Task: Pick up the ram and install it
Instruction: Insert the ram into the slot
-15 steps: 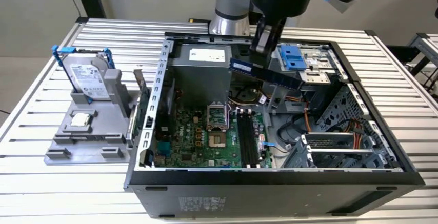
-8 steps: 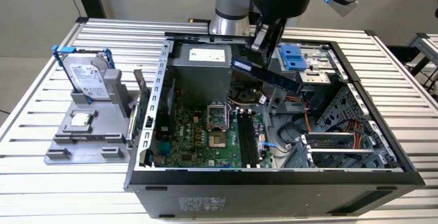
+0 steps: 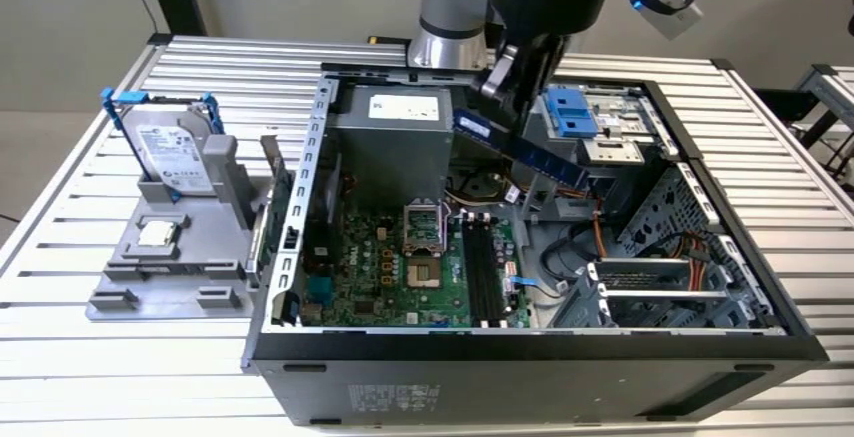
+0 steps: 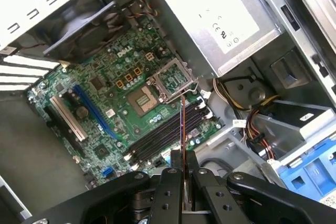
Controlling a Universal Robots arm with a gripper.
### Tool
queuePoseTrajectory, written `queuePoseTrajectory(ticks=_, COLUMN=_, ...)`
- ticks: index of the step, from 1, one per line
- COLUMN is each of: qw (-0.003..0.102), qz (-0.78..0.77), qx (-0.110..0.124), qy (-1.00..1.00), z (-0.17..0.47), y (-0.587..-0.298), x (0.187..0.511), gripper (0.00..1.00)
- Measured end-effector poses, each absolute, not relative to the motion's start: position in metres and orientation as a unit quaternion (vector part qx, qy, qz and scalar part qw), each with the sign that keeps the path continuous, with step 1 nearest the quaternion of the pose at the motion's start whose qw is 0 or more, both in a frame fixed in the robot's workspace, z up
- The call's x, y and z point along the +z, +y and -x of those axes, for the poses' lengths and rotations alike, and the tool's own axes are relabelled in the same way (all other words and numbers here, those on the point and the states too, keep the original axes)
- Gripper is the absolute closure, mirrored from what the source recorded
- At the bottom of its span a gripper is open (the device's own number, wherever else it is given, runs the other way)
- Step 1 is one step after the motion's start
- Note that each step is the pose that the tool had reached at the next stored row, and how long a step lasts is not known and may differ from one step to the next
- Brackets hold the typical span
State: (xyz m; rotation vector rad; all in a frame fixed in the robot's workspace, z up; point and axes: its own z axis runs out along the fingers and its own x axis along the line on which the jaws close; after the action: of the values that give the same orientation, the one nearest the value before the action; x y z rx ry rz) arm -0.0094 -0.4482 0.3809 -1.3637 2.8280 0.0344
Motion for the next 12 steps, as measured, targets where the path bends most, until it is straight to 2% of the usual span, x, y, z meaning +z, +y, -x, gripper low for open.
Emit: queuePoseTrajectory(ticks=12, qw=0.002, qz=0.341, qx=0.011, qy=0.94, z=0.0095, y=-0.4482, x=0.3806, gripper=1.0)
